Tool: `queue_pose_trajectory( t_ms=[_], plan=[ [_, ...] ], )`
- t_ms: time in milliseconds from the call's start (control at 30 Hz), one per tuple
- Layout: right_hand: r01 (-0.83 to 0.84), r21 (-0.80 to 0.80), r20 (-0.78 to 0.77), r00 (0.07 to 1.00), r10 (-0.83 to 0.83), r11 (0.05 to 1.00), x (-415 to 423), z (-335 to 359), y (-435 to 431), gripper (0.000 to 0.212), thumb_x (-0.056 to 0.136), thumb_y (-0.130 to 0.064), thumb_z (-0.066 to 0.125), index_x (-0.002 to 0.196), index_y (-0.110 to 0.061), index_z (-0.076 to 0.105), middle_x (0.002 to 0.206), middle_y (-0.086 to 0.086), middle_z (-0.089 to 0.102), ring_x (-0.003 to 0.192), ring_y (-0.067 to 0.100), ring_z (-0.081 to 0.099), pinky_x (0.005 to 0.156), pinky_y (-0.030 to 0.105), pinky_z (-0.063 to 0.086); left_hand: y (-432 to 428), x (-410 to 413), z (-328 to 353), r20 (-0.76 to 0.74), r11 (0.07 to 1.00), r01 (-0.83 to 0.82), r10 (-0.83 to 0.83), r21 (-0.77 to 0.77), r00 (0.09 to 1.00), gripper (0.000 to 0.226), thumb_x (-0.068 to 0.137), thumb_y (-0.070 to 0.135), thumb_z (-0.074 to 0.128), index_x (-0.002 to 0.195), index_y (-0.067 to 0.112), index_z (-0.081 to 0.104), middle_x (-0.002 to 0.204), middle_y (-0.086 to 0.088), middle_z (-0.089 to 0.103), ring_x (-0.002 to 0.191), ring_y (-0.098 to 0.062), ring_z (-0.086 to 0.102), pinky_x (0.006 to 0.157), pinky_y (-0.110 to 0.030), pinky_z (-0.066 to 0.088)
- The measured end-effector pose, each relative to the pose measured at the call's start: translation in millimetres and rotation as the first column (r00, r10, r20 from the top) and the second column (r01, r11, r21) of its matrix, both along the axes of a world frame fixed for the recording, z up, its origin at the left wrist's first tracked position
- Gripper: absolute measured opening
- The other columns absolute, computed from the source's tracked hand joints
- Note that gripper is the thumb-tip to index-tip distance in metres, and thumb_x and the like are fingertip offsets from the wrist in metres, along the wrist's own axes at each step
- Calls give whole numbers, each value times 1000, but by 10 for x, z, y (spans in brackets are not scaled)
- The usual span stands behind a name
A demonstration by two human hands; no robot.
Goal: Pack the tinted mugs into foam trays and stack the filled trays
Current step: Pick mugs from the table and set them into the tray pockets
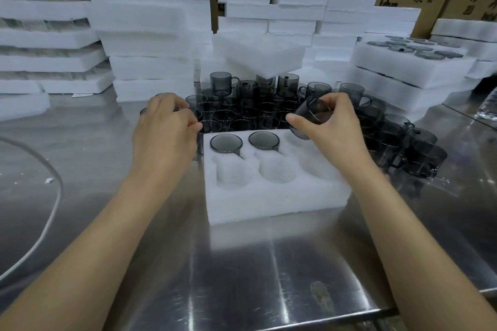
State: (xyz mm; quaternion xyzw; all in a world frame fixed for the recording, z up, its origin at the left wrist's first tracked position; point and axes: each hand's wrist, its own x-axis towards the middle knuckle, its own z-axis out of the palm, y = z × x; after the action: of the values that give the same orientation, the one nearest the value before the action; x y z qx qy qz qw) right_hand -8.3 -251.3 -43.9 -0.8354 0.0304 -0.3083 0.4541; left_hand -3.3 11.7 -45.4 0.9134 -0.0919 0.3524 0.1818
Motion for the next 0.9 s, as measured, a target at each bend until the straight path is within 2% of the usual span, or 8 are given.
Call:
queue_pose_trajectory(
  t_ms=[100,233,367,533,600,633,733,900],
  plan=[
    [-52,-131,17,998,55,990,-24,-19,44,71,72,-42,81,128,-20,45,123,-4,50,104,8,51,80,11,37,-31,-12,-23,-12,1000,18,-18,-13,1000,16,94,20,60,89,11,72,111,1,59,111,-21,43,72,-32,31],
    [-108,-374,-115,991,69,921,-50,-49,65,64,78,-55,68,132,-28,49,136,-11,44,119,7,47,95,35,44,-62,-13,-51,-52,1000,26,-27,-7,998,16,94,23,59,91,14,71,110,4,59,111,-19,43,70,-33,33],
    [-100,-428,-120,991,54,898,-67,-40,55,58,83,-47,68,134,-27,49,137,-10,43,116,12,51,95,40,46,-58,-3,-58,-46,1000,2,-2,5,999,16,95,23,58,90,15,70,106,3,60,109,-20,45,70,-32,33],
    [-65,-443,-152,988,-4,894,-52,-33,58,42,84,-48,66,116,-21,63,120,-3,56,106,18,56,92,38,46,-24,66,-138,-56,1000,-12,12,-11,998,17,94,16,54,98,15,70,108,2,60,110,-22,46,70,-33,37],
    [-69,-542,-194,980,-45,837,-45,-43,66,53,91,-52,54,136,-24,49,128,0,51,108,24,55,95,39,42,-2,108,-192,-73,1000,-6,5,-16,997,21,95,13,52,110,13,68,113,-1,59,113,-23,44,71,-37,42],
    [-84,-596,-223,973,-64,799,-40,-50,66,60,95,-53,46,147,-26,32,132,2,46,107,27,54,90,39,40,12,130,-220,-91,1000,-1,0,-10,996,24,95,12,52,115,11,66,115,-3,58,115,-25,44,74,-40,45],
    [-136,-661,-293,952,-86,738,-41,-52,75,67,99,-52,30,152,-36,-8,131,1,37,96,25,50,77,36,38,42,198,-322,-153,999,24,-17,44,988,35,94,9,53,129,10,59,122,-6,54,119,-28,43,81,-45,47],
    [-196,-683,-364,926,-95,704,-97,-23,66,63,100,-49,26,153,-33,-6,155,-10,21,134,30,37,102,46,36,48,274,-415,-185,996,82,-73,41,980,33,98,16,51,130,12,59,124,-5,52,117,-23,44,72,-36,42]
  ],
)
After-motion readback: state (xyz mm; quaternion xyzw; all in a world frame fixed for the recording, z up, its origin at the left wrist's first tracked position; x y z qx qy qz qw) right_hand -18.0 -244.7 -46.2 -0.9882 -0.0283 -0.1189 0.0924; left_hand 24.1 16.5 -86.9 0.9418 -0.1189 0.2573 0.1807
